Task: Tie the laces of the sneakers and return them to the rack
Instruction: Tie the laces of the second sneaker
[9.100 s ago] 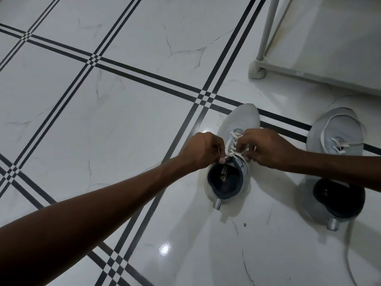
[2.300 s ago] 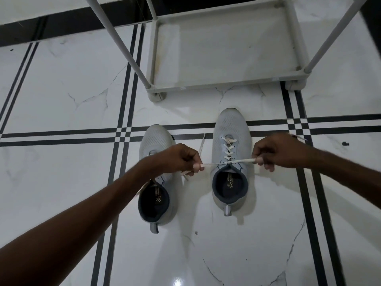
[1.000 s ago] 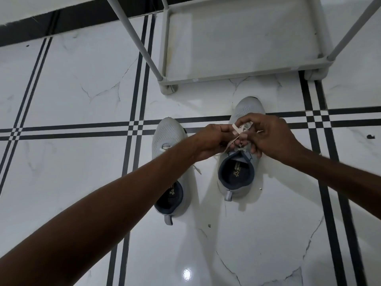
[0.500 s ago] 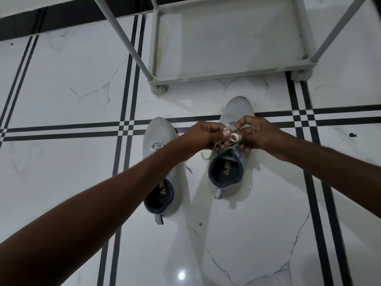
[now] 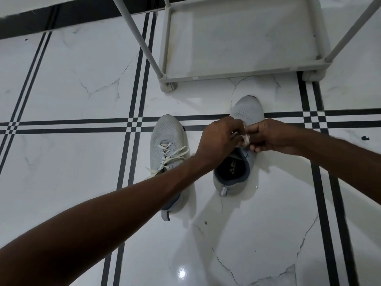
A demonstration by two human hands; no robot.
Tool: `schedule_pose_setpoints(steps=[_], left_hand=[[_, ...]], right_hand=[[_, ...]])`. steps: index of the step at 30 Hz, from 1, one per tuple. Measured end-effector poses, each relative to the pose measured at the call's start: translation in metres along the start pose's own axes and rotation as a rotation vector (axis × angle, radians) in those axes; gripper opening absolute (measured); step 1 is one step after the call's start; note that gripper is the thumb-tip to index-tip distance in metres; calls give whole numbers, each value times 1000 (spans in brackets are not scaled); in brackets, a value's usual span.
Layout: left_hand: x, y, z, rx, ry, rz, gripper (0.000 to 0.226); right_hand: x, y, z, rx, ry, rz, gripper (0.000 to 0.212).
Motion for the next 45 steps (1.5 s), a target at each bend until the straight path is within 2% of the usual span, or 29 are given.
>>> schedule_pose_setpoints(steps=[4,6,8,9,11,16,21,23,26,28,31,33,36,42,45], left_hand=[[4,-1,0,29,36,-12,6],[6,2,1,35,84,8,8],[3,14,9,5,161,78,10],[-1,23,14,-13,197,118,11],[-19,39,22,-37,245,181,15],[-48,57,11,-16,348,231,19],[-38,58,9,-44,387,274,8],[-38,53,5,-86,371,297,19],[-35,49,1,-46,253,296,36],[-35,48,0,-11,201,292,37],[-32,44,-1,54,193,285,23],[-30,44,-1,66,203,311,15],[-24,38,-1,101,223,265,10],[-17,24,-5,276,274,92,16],[-20,26,-6,293,262,87,17]], right_hand=[[-4,3,2,-34,-54,11,19],[-6,16,13,-273,-274,120,15],[-16,36,27,-677,-579,294,13],[-21,38,33,-794,-671,339,14],[-24,25,45,-910,-734,349,17],[-17,4,27,-1116,-689,371,25],[-24,14,21,-1247,-791,351,15],[-27,19,16,-1263,-824,348,20],[-27,26,9,-1273,-823,399,33],[-22,27,1,-1251,-753,481,32],[-16,26,-4,-1109,-625,556,24],[-15,27,3,-973,-589,522,14],[-12,30,11,-977,-576,437,3],[-6,30,14,-896,-478,410,18],[-2,26,22,-769,-432,349,13]])
Point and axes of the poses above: each hand's wrist, its own x-axis towards the middle knuckle, its own z-axis out of the back of the hand, y = z × x, the point moved 9 cm from there along x, towards the middle knuckle, and after that the axes turned 15 degrees about -x, right-handed, at the moved point
